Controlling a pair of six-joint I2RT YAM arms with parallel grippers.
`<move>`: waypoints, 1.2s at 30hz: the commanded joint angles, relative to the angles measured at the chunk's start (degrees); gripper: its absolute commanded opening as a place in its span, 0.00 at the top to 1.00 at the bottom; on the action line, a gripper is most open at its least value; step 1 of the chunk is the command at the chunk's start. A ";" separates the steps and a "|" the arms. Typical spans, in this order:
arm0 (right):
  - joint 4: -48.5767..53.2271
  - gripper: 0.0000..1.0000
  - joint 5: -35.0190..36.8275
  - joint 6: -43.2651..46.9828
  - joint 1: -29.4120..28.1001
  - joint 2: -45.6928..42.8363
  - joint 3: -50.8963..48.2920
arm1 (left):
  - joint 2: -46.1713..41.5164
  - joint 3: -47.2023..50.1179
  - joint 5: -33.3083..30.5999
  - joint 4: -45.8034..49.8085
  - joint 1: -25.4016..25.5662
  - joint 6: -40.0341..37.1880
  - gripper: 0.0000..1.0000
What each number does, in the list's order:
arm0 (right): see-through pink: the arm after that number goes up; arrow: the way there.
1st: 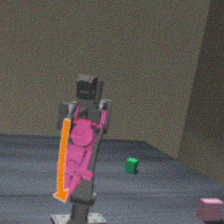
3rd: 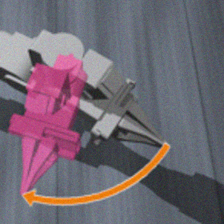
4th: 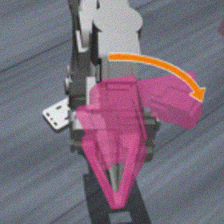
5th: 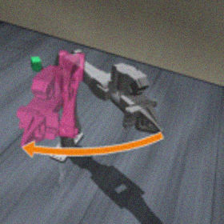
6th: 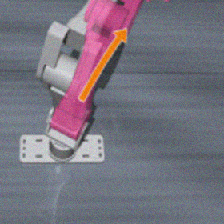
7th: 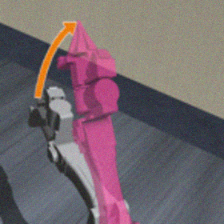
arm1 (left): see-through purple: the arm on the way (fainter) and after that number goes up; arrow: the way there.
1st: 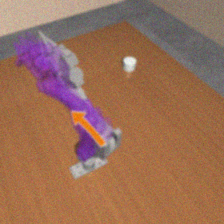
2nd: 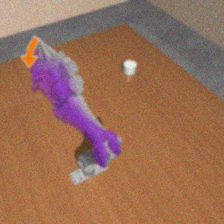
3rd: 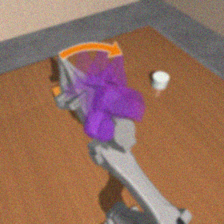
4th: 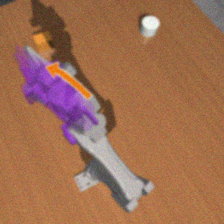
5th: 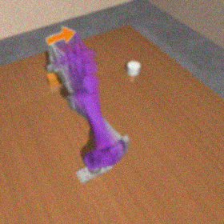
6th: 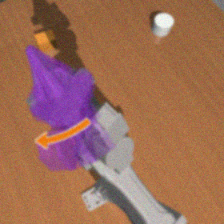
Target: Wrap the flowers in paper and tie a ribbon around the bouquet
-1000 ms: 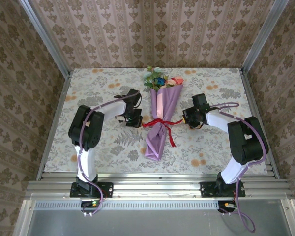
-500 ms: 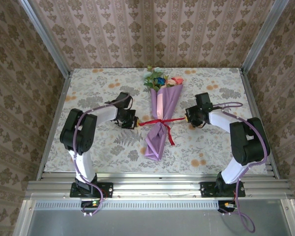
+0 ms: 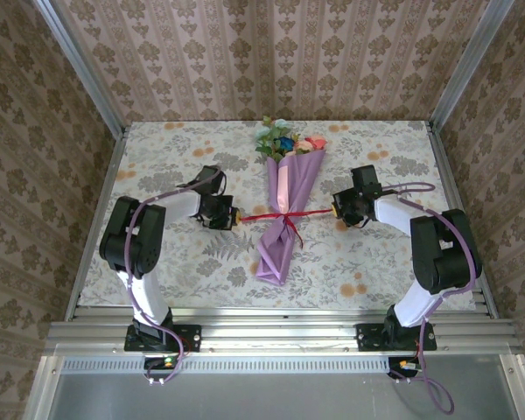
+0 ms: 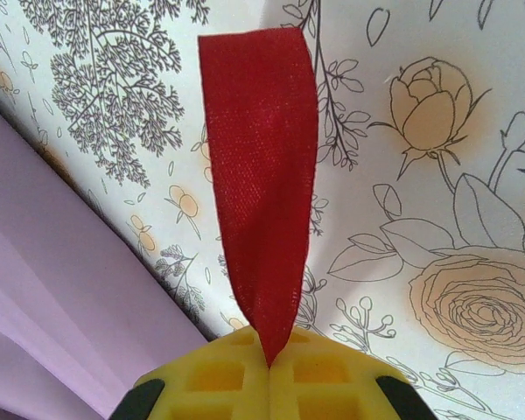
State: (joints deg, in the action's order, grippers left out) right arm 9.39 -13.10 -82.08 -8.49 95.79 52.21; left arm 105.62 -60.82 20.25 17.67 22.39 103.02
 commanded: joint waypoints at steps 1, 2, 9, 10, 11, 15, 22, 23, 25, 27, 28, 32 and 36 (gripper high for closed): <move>1.15 1.00 3.66 1.39 2.06 -0.08 -0.92 | -0.98 2.10 -5.97 3.58 -2.64 -1.07 1.00; 1.30 1.00 3.70 1.47 2.31 -0.14 -0.97 | -1.19 2.38 -6.02 3.45 -2.77 -1.07 1.00; 1.86 1.00 3.61 2.49 4.52 -1.00 -1.85 | -2.24 3.98 -5.88 3.37 -3.67 -1.42 1.00; 1.85 1.00 3.48 2.71 4.70 -1.17 -1.85 | -2.26 4.24 -5.67 3.00 -3.72 -1.42 1.00; 1.87 1.00 3.44 2.81 4.80 -1.18 -1.85 | -2.26 4.47 -5.41 2.66 -3.68 -1.41 1.00; 1.86 1.00 3.19 2.74 4.80 -1.46 -1.70 | -2.31 4.50 -4.78 2.19 -3.43 -1.84 1.00; 3.18 1.00 1.34 4.35 4.26 -0.83 0.70 | -2.70 0.94 -3.30 1.44 -2.68 -6.27 0.88; 5.35 0.94 1.52 5.08 3.91 -0.85 2.16 | -2.81 -0.19 -2.90 2.11 -2.48 -7.37 0.68; 11.53 0.58 3.27 6.54 3.02 -1.82 4.92 | -4.07 -3.61 -3.66 7.09 -1.93 -9.89 0.37; 16.34 0.23 6.04 7.78 2.52 -4.19 6.51 | -6.19 -6.46 -5.35 10.23 -1.66 -13.42 0.06; 17.88 0.02 7.21 8.59 2.43 -5.67 6.96 | -7.43 -7.68 -6.14 11.47 -1.59 -15.23 0.00; 25.07 0.00 11.40 14.04 2.73 -10.32 10.39 | -12.95 -9.69 -8.22 11.08 -1.79 -22.51 0.00; 26.25 0.00 14.99 22.21 3.99 -17.25 11.65 | -20.62 -6.29 -7.16 1.68 -3.24 -33.63 0.00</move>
State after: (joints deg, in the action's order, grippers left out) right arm 30.02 -4.47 -67.55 -5.34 83.07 62.26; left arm 89.65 -68.60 14.26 23.53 20.36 80.64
